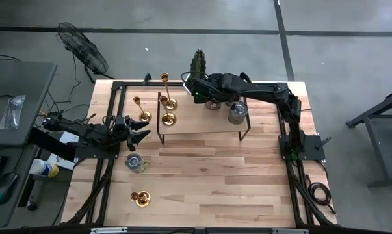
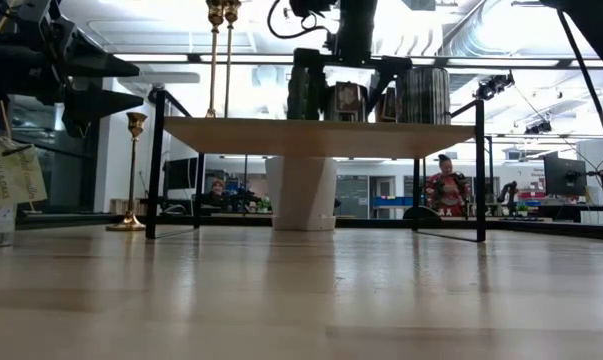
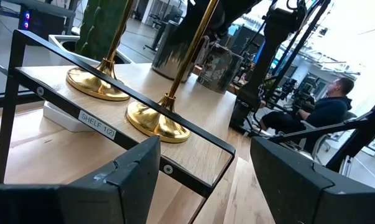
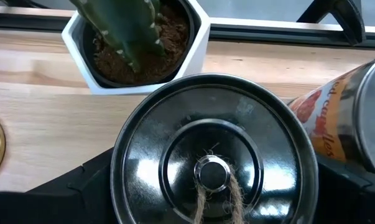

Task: Pick & Place candle stick holders
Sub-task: Put the silver scented candle can on the shelf

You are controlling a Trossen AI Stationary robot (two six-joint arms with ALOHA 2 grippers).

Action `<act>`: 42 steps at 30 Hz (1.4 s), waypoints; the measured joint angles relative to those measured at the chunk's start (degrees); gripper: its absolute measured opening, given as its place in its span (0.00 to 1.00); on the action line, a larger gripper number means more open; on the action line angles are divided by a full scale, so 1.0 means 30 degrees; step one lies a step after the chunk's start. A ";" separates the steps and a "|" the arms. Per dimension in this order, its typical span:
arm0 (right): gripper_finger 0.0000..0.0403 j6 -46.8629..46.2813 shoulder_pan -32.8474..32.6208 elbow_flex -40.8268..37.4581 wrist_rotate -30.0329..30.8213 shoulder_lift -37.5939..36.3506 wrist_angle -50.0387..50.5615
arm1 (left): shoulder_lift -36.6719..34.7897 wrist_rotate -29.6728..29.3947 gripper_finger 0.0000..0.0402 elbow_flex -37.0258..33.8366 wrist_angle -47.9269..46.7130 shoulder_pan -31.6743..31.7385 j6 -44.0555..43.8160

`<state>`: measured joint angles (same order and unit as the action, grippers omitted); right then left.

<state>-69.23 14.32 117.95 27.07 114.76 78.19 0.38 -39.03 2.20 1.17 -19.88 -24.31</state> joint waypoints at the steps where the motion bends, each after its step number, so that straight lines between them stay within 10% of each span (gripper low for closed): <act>1: 0.87 0.0001 0.0029 0.0000 -0.0002 0.0000 -0.0007 | 0.0001 0.0000 0.61 0.0001 -0.0006 0.0000 0.0004; 42: 0.98 0.1161 0.0235 0.0022 -0.0468 -0.1183 -0.0168 | 0.0006 0.0007 0.61 0.0002 0.0000 0.0000 -0.0003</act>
<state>-65.75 15.03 118.02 25.67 111.21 77.69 0.40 -39.00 2.20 1.17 -19.88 -24.32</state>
